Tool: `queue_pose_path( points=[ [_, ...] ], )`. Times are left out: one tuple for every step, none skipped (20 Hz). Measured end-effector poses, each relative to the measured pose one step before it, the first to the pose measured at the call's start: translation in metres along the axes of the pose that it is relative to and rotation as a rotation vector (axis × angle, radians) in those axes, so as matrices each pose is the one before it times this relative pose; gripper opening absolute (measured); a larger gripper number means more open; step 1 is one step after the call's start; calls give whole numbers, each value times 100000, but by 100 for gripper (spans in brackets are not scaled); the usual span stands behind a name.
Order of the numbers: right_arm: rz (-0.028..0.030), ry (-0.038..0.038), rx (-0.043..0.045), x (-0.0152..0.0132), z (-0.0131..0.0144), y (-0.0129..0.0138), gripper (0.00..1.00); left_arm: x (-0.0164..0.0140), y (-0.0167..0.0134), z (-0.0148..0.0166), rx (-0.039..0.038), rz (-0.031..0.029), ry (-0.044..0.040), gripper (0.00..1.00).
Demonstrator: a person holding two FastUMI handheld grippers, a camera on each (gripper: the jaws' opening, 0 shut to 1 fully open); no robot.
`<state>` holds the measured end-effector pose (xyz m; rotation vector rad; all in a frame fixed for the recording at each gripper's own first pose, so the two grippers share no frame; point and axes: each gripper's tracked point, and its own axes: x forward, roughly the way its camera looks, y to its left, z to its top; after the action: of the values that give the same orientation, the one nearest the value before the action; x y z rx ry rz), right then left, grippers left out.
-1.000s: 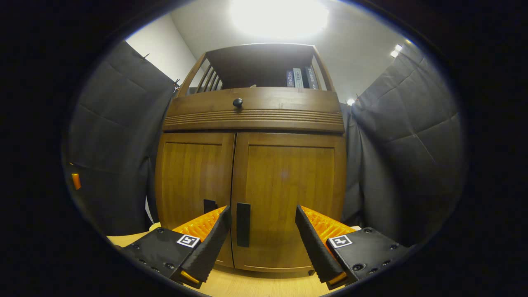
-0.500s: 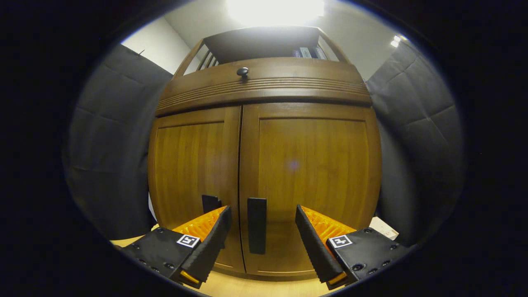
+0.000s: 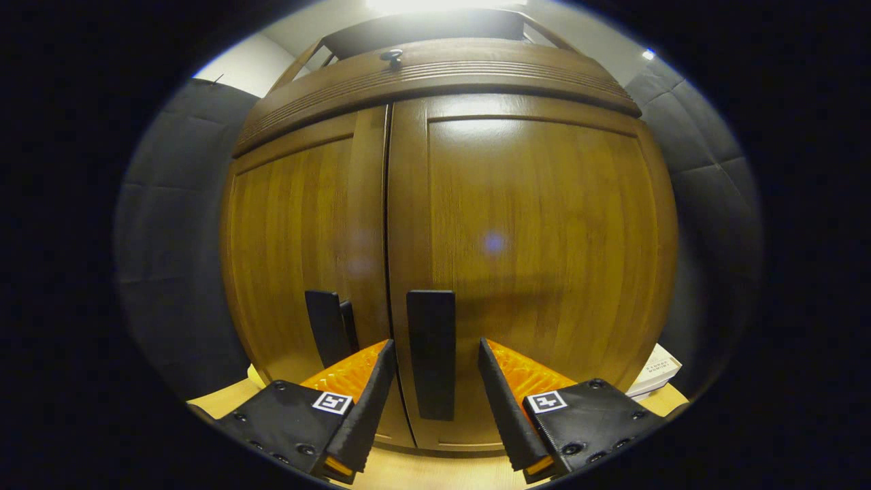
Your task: Open the right door of the double-door shoe cabinet with the right hand, and open the left door with the left hand.
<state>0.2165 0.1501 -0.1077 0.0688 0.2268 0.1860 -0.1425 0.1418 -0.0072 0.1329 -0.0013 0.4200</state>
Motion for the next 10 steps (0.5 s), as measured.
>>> queue_pose_path(
  points=[
    [-872, -237, -175, 452, -26, 1, 74, 6, -133, -56, -26, 132, 53, 82],
    [-304, 139, -48, 114, -124, -5, 61, 5, -71, -3, -13, 33, 129, 80],
    [634, 672, 570, 489, -137, 105, 49, -67, 7, -45, 18, -119, 93, 80],
    [352, -36, 220, -377, 260, 30, 36, 44, -16, -20, 17, -173, -7, 80],
    [667, 151, -119, -153, 27, 3, 30, -26, 2, 0, -109, -368, -199, 80],
    [524, 471, 1470, 150, -100, 117, 23, 39, -92, 33, -290, -565, -206, 80],
    [502, 861, 393, -77, -7, 4, 17, 65, -30, -9, -289, -743, -206, 80],
    [456, 434, 369, -252, -83, -46, 17, 13, 14, 22, -251, -512, -156, 80],
    [407, 237, -320, -319, 31, 9, 20, 14, -30, 24, -268, -621, -238, 80],
    [407, -538, 122, -470, 28, 26, 19, 21, -101, 83, -514, -1113, -400, 80]
  ],
)
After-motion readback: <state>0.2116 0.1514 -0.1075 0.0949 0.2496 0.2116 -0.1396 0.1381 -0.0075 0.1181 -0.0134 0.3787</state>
